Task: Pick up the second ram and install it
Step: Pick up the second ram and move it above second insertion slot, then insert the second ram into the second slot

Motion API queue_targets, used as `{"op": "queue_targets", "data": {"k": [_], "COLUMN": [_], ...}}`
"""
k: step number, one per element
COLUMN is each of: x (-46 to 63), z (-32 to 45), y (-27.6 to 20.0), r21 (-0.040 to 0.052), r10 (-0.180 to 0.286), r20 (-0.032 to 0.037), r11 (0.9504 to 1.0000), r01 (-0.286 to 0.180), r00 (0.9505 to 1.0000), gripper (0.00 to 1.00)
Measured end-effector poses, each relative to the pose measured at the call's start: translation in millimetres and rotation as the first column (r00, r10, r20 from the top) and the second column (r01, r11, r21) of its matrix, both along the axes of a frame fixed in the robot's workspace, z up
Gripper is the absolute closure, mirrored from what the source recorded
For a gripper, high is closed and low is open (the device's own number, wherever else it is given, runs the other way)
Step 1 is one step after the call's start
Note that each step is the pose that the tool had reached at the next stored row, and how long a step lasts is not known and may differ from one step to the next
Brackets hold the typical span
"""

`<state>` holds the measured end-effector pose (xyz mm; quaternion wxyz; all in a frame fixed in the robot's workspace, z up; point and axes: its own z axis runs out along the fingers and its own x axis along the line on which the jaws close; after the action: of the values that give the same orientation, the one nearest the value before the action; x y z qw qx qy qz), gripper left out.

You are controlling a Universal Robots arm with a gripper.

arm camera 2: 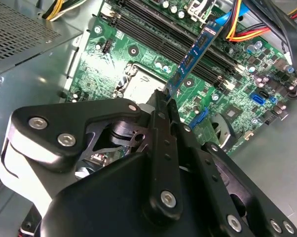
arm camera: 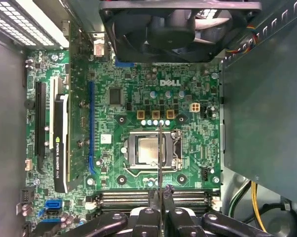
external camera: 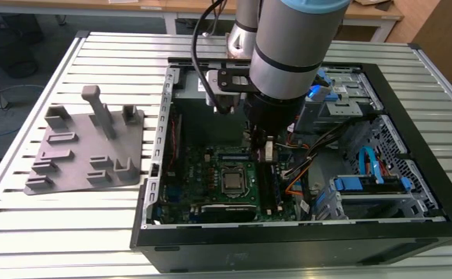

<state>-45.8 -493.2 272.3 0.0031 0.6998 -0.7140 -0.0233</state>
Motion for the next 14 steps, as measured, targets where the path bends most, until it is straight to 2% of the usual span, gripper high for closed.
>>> {"op": "queue_targets", "data": {"k": [11,14], "x": [0.0,0.0], "z": [0.0,0.0], "y": [0.0,0.0], "r21": [0.0001,0.0000], "r10": [-0.001,-0.015], "r20": [0.0000,0.0000], "r11": [1.0000,0.9999], "r01": [0.001,0.015], "r00": [1.0000,0.9999], "gripper": [0.86,0.86]}}
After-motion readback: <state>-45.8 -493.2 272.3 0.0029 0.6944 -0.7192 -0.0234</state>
